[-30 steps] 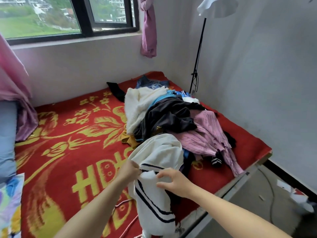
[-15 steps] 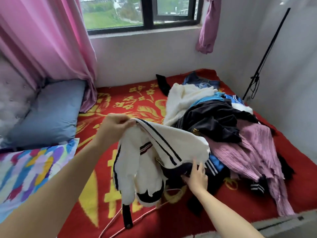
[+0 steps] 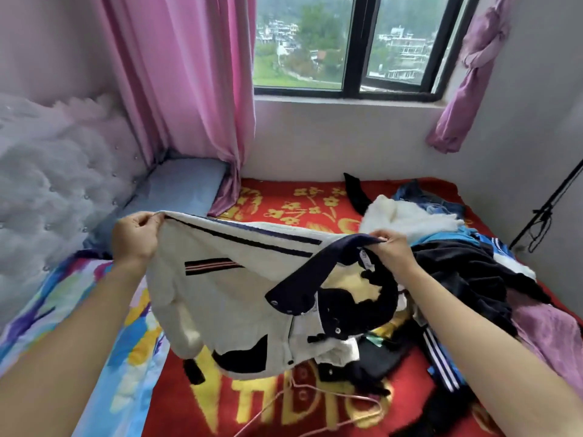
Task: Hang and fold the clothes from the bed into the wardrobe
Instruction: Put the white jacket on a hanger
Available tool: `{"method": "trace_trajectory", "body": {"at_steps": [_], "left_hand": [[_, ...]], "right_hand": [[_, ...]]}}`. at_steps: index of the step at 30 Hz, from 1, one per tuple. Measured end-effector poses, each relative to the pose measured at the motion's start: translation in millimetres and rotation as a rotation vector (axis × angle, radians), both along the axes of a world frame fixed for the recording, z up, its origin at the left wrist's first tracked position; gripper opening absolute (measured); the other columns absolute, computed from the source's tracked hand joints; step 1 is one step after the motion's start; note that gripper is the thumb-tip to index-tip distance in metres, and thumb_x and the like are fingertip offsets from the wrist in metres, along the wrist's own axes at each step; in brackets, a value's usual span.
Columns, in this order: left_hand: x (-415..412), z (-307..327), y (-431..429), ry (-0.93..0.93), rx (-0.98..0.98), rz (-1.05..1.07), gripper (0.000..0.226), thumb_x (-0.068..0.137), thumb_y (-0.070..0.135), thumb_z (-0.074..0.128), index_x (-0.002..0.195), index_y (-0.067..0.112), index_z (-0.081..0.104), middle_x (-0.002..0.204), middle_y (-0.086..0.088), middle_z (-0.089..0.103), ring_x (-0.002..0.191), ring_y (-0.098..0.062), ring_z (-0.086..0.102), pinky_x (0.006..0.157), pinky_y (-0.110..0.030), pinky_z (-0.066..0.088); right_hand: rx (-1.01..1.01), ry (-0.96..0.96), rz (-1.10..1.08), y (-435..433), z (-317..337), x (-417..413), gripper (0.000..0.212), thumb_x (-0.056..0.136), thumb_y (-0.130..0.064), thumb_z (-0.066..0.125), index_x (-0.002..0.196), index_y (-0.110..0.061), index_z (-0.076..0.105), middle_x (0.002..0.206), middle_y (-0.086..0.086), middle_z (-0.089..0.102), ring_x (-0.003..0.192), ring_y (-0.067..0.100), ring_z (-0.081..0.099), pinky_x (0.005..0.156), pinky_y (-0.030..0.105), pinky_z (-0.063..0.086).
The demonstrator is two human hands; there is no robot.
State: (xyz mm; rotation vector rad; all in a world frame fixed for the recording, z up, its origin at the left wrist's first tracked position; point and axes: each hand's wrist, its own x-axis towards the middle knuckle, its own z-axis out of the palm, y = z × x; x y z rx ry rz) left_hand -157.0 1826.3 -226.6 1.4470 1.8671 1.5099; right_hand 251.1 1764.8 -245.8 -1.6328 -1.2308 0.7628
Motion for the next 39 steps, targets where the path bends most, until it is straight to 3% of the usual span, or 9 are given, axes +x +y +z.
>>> {"method": "trace_trajectory", "body": {"at_steps": [3, 8, 15, 18, 21, 28, 31, 36, 39], "left_hand": [[-52.7, 4.0, 14.9, 0.003, -0.059, 0.137, 0.03, 0.094, 0.025, 0.056, 0.104, -0.001, 0.067, 0.103, -0.028, 0.065, 0.101, -0.042, 0.058, 0.082, -0.039, 0.042], [-128.0, -18.0, 22.1, 0.289, -0.403, 0.206, 0.04, 0.097, 0.033, 0.046, 0.126, 0.008, 0.056, 0.127, -0.03, 0.049, 0.12, -0.045, 0.04, 0.098, -0.048, 0.034], [-56.5, -96.1, -35.8, 0.148, -0.523, -0.607, 0.105, 0.051, 0.086, 0.048, 0.131, 0.017, 0.052, 0.131, -0.003, 0.051, 0.125, -0.021, 0.043, 0.106, -0.036, 0.034], [-50.4, -122.2, -45.5, 0.125, -0.571, -0.607, 0.063, 0.072, 0.058, 0.067, 0.121, 0.02, 0.056, 0.116, -0.002, 0.054, 0.11, -0.019, 0.052, 0.093, -0.032, 0.043], [-54.8, -133.8, -42.8, 0.093, -0.536, -0.589, 0.018, 0.078, 0.033, 0.068, 0.082, 0.021, 0.055, 0.082, 0.0, 0.059, 0.086, -0.025, 0.059, 0.068, -0.031, 0.041], [-71.2, -112.6, -36.7, -0.182, -0.672, -0.837, 0.031, 0.074, 0.007, 0.075, 0.062, 0.015, 0.048, 0.055, 0.008, 0.053, 0.057, -0.009, 0.053, 0.057, -0.017, 0.041], [-75.5, -107.2, -31.7, -0.24, -0.783, -0.945, 0.03, 0.065, 0.025, 0.078, 0.063, 0.013, 0.051, 0.059, 0.001, 0.054, 0.06, -0.012, 0.054, 0.059, -0.02, 0.042], [-65.0, -107.8, -28.5, -0.35, -0.871, -0.955, 0.057, 0.059, 0.062, 0.077, 0.069, 0.008, 0.062, 0.068, -0.008, 0.053, 0.064, -0.015, 0.051, 0.061, -0.023, 0.04], [-58.2, -100.3, -25.6, -0.342, -0.855, -0.823, 0.056, 0.061, 0.055, 0.071, 0.078, 0.001, 0.066, 0.072, -0.012, 0.056, 0.065, -0.019, 0.053, 0.06, -0.024, 0.041]], "right_hand": [[-0.132, -0.143, 0.212, 21.5, 57.4, -48.4, 0.014, 0.08, -0.002, 0.069, 0.069, -0.006, 0.061, 0.056, -0.003, 0.055, 0.054, 0.008, 0.055, 0.052, 0.017, 0.046], [-0.403, -0.208, 0.357, 61.7, 57.2, -171.6, 0.009, 0.081, -0.013, 0.07, 0.073, -0.01, 0.067, 0.071, 0.006, 0.067, 0.067, 0.021, 0.063, 0.068, 0.032, 0.054], [-0.602, -0.312, 0.465, 75.2, -9.4, -268.3, 0.026, 0.081, -0.021, 0.071, 0.081, 0.002, 0.059, 0.079, 0.023, 0.058, 0.068, 0.021, 0.051, 0.06, 0.028, 0.039], [-0.659, -0.298, 0.551, 72.2, -25.2, -282.8, 0.021, 0.081, -0.021, 0.071, 0.08, -0.005, 0.057, 0.078, 0.012, 0.052, 0.069, 0.021, 0.048, 0.061, 0.031, 0.037], [-0.711, -0.207, 0.633, 68.1, -32.0, -275.8, 0.021, 0.079, -0.02, 0.072, 0.09, -0.007, 0.06, 0.085, 0.012, 0.052, 0.078, 0.023, 0.05, 0.07, 0.035, 0.038], [-0.858, 0.004, 0.769, 41.8, -44.6, -229.2, 0.002, 0.087, -0.006, 0.062, 0.088, -0.005, 0.061, 0.083, 0.004, 0.067, 0.075, 0.013, 0.067, 0.073, 0.024, 0.055], [-0.878, 0.06, 0.764, 26.7, -58.9, -212.9, 0.002, 0.087, -0.007, 0.062, 0.088, -0.008, 0.061, 0.081, 0.0, 0.069, 0.076, 0.011, 0.067, 0.077, 0.027, 0.054], [-0.895, 0.308, 0.768, 7.5, -76.6, -190.8, 0.039, 0.057, -0.024, 0.08, 0.087, -0.01, 0.059, 0.079, -0.002, 0.069, 0.075, 0.01, 0.067, 0.069, 0.025, 0.055], [-0.864, 0.346, 0.764, 6.5, -78.8, -188.0, 0.053, 0.045, -0.031, 0.091, 0.079, -0.009, 0.057, 0.074, -0.001, 0.068, 0.069, 0.011, 0.066, 0.065, 0.024, 0.055]]}}
